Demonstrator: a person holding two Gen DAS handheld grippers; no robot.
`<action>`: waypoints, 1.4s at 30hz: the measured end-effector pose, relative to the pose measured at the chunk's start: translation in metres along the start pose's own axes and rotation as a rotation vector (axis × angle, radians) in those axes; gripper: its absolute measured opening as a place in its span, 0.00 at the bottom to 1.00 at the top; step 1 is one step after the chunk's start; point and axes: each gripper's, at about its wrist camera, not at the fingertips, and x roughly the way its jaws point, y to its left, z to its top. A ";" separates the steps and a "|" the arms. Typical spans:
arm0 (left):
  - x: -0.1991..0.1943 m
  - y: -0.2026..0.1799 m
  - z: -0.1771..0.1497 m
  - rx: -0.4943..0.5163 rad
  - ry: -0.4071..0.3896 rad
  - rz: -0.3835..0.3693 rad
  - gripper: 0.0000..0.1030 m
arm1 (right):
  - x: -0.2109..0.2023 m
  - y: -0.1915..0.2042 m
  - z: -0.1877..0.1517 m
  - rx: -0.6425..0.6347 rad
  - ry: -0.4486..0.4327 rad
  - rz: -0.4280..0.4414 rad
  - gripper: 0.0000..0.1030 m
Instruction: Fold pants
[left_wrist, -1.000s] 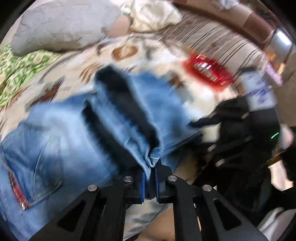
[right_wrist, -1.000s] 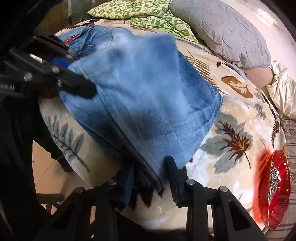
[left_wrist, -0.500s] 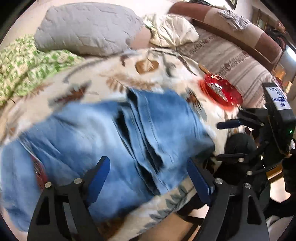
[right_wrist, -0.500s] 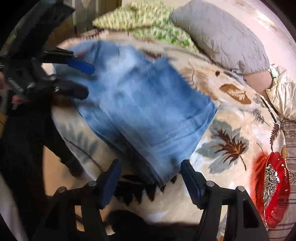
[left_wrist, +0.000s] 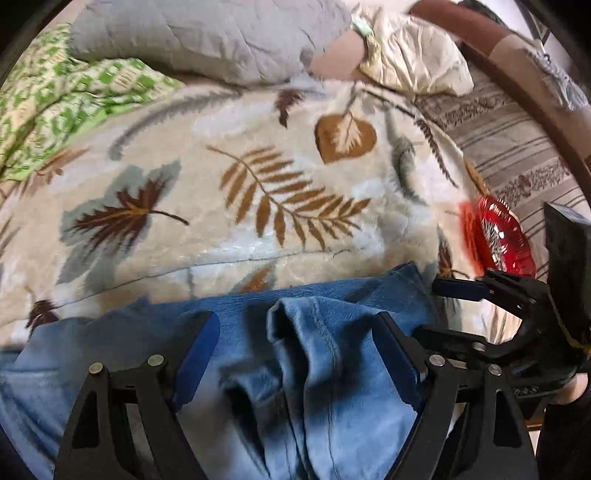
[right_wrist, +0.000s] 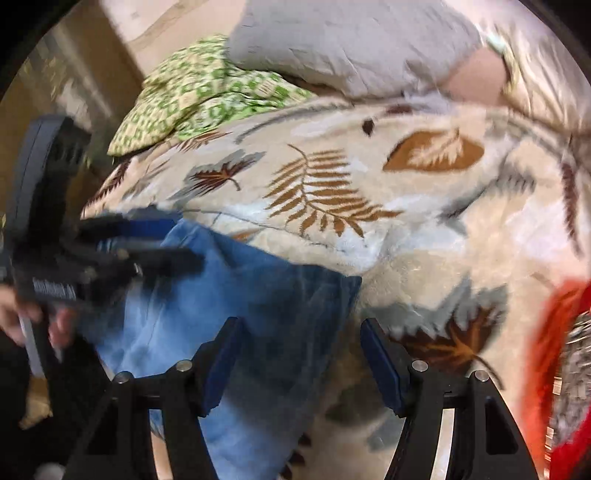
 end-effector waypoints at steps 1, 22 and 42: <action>0.007 0.000 0.000 0.017 0.022 -0.001 0.16 | 0.012 -0.005 0.003 0.014 0.030 -0.002 0.64; -0.045 0.010 -0.029 0.054 -0.062 -0.001 0.65 | 0.007 -0.006 -0.008 0.063 0.010 0.037 0.61; -0.010 -0.004 -0.084 0.110 0.064 0.038 0.13 | 0.048 -0.009 0.008 0.098 0.032 0.034 0.57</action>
